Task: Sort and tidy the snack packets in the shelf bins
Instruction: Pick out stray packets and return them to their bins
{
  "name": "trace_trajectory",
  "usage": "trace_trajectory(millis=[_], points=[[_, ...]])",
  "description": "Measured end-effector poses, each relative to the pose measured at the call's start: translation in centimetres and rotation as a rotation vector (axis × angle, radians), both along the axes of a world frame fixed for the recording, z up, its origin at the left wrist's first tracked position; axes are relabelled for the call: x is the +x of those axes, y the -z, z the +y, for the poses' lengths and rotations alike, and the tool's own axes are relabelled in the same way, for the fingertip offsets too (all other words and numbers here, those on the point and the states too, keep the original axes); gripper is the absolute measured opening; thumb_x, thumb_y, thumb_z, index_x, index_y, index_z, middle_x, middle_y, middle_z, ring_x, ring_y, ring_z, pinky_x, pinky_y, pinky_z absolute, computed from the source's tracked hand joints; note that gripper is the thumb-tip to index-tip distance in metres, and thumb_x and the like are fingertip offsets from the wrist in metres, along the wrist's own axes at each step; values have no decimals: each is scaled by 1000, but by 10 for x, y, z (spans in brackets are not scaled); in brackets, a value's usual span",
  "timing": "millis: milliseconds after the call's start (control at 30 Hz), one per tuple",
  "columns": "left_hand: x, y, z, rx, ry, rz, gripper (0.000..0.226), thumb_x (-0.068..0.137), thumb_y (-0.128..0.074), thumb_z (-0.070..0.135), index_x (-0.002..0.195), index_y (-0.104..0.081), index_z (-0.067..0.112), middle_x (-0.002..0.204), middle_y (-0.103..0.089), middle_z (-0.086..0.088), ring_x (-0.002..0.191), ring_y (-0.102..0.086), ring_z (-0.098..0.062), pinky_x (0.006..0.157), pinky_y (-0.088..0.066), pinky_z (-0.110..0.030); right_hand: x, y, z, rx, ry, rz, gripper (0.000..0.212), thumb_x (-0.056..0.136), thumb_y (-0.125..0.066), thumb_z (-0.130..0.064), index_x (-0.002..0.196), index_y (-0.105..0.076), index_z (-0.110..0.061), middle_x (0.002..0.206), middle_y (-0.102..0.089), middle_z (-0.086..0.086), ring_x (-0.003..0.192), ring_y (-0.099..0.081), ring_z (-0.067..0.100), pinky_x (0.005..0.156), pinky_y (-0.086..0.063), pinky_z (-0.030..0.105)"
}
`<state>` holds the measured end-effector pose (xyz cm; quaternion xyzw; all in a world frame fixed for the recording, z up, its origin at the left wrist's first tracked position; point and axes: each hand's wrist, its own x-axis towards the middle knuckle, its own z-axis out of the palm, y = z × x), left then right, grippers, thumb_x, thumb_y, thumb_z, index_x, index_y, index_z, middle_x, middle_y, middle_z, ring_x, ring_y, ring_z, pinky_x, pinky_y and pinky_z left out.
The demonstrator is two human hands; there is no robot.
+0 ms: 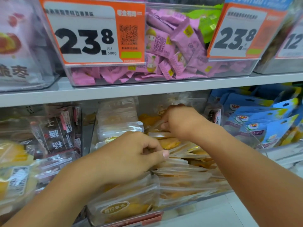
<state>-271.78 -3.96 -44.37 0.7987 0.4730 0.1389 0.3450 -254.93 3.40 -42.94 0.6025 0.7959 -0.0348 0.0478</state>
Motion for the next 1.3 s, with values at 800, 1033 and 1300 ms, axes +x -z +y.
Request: trace_trajectory(millis=[800, 1033, 1300], points=[[-12, -8, 7, 368, -232, 529, 32, 87, -50, 65, 95, -46, 35, 96, -44, 14, 98, -51, -15, 77, -39, -31, -27, -13, 5, -51, -190, 28, 41, 93, -55, -55, 110, -67, -21, 93, -56, -2, 86, -54, 21, 75, -44, 29], [-15, -8, 5, 378, -245, 488, 36, 86, -50, 67, 80, -36, 35, 87, -41, 13, 89, -44, -14, 76, -33, -32, -34, 6, 22, -55, -186, 122, 20, 91, -69, -38, 88, -64, -19, 85, -59, 3, 82, -55, 24, 74, -43, 27], [-15, -4, 7, 385, -261, 493, 46, 86, -50, 71, 116, -52, 36, 105, -45, 13, 112, -49, -17, 89, -41, -34, 20, -20, -16, -65, -105, 16, 15, 96, -58, -15, 84, -57, -23, 89, -61, 0, 85, -58, 20, 77, -50, 33]])
